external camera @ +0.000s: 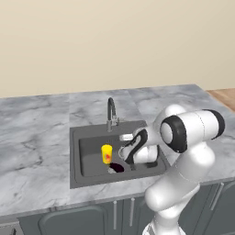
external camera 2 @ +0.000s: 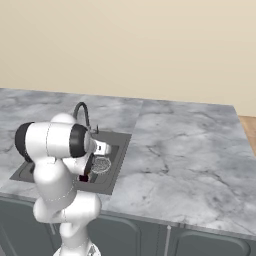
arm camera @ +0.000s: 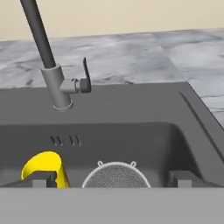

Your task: Pick the cup and strainer and place them in the sink. Then turn on the water.

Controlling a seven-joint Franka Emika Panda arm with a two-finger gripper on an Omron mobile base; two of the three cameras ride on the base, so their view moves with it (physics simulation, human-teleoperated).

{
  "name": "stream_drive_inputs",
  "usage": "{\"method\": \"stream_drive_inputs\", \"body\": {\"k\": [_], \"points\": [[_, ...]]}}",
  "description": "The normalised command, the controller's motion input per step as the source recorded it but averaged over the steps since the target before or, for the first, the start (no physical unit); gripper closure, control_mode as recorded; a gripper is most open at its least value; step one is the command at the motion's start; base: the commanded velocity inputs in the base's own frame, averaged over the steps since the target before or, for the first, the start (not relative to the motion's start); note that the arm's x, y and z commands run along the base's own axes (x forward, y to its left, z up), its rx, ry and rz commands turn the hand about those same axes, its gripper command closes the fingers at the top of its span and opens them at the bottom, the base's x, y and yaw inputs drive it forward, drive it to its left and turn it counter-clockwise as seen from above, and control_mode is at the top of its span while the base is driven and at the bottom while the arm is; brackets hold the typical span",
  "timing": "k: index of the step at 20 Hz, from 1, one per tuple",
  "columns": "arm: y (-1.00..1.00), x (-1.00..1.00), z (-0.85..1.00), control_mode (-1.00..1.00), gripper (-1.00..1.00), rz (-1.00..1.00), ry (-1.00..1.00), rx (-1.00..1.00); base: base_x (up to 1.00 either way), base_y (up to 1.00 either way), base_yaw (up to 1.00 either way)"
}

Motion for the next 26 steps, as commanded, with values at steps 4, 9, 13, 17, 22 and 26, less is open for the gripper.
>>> {"method": "stream_drive_inputs", "body": {"k": [4,9,13,17,22,26], "points": [[0.00,-0.03,0.00,-1.00,-1.00,0.00,-0.28,0.00,0.00,0.00,0.00],[0.00,-0.01,0.00,-1.00,-1.00,0.00,-0.26,0.00,0.00,0.00,0.00],[0.00,0.00,0.02,-1.00,-1.00,0.00,-0.21,0.00,0.00,0.00,0.00],[0.04,0.00,0.00,-1.00,-1.00,0.00,-0.15,0.00,0.00,0.00,0.00],[0.09,0.00,0.00,-1.00,-1.00,0.00,-0.10,0.00,0.00,0.00,0.00],[0.16,0.00,0.00,-1.00,-1.00,0.00,-0.10,0.00,0.00,0.00,0.00]]}}
